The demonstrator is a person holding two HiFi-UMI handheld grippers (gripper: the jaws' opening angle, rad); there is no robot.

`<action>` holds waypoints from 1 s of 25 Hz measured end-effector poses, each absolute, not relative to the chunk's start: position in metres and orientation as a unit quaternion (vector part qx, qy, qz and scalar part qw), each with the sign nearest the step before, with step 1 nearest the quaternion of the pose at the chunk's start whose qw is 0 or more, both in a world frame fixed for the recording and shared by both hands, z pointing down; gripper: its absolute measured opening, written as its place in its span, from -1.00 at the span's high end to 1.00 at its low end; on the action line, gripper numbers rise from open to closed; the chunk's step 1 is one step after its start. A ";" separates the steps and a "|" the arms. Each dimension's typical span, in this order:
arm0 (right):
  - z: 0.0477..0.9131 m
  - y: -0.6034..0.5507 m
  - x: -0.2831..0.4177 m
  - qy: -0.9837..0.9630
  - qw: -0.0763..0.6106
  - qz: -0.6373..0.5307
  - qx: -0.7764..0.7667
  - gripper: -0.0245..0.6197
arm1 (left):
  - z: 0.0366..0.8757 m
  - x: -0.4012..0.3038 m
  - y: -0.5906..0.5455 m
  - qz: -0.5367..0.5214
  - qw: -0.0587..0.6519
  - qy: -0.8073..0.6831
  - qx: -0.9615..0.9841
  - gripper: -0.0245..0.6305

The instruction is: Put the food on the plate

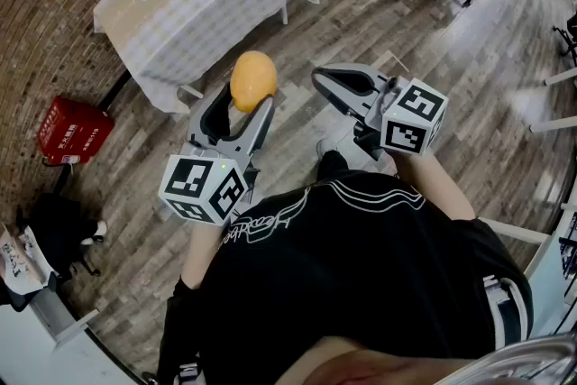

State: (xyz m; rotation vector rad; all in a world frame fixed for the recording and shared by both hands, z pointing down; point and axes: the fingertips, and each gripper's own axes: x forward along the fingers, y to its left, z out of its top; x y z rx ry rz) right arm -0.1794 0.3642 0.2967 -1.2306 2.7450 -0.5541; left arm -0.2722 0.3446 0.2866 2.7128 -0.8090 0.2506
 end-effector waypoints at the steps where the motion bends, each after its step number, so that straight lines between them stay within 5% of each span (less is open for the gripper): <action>1: 0.298 0.364 -0.177 0.897 0.042 -0.180 -0.401 0.93 | 0.288 -0.270 0.344 0.087 0.149 -0.281 0.944 0.05; 25: 0.305 0.247 -0.045 0.906 0.024 -0.154 -0.393 0.93 | 0.294 -0.135 0.228 0.095 0.171 -0.297 0.935 0.05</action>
